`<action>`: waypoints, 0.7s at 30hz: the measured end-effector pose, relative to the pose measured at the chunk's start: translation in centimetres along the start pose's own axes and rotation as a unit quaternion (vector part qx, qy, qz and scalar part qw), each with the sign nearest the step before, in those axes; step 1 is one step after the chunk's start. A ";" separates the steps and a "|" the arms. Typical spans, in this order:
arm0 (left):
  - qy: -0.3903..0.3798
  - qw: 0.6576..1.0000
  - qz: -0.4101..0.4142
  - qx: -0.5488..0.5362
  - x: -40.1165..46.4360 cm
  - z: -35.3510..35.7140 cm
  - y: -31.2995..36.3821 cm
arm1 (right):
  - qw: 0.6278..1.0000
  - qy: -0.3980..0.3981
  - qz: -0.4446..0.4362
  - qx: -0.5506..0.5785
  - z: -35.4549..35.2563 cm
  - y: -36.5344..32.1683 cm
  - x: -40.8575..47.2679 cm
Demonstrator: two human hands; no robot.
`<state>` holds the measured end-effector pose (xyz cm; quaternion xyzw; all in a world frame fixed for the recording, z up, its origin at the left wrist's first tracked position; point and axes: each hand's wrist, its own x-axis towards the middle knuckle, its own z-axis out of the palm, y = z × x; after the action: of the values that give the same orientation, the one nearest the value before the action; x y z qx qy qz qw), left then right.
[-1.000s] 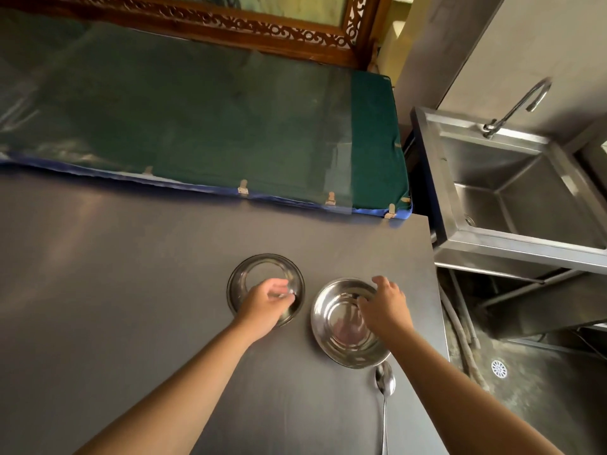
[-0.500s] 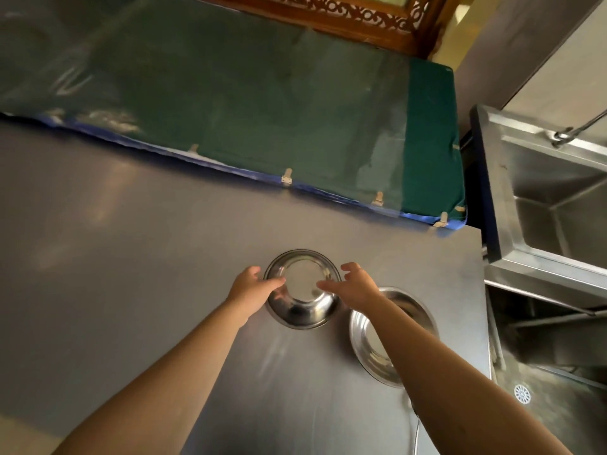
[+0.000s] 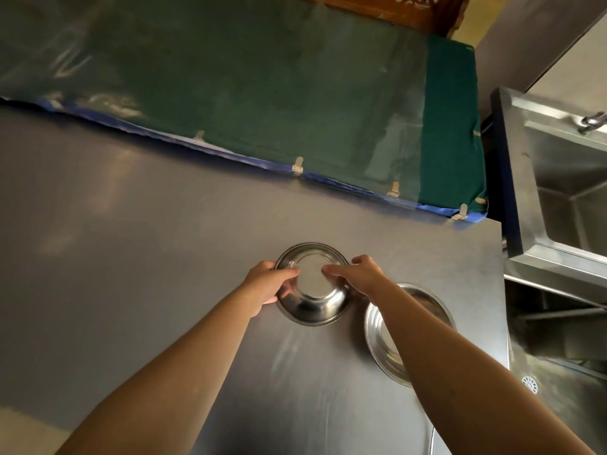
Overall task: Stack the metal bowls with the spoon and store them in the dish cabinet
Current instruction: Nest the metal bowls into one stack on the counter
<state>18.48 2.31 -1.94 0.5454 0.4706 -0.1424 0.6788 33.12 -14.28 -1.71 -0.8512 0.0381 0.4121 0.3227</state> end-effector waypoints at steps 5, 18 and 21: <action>0.009 1.000 -0.005 -0.012 0.1 -0.7 -0.5 | 0.999 -0.014 0.038 0.023 0.7 -0.7 0.2; 0.032 0.993 -0.039 -0.111 0.0 -3.3 -1.3 | 0.995 -0.015 -0.083 0.056 0.9 -3.3 -3.4; 0.037 0.983 -0.052 -0.171 -0.5 -3.7 -0.9 | 0.984 -0.023 -0.175 -0.006 0.6 -4.6 -5.9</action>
<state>15.80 5.03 -1.94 0.4008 0.5408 -0.0743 0.7357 30.39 -11.46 4.66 -0.8368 -0.1213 0.3693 0.3857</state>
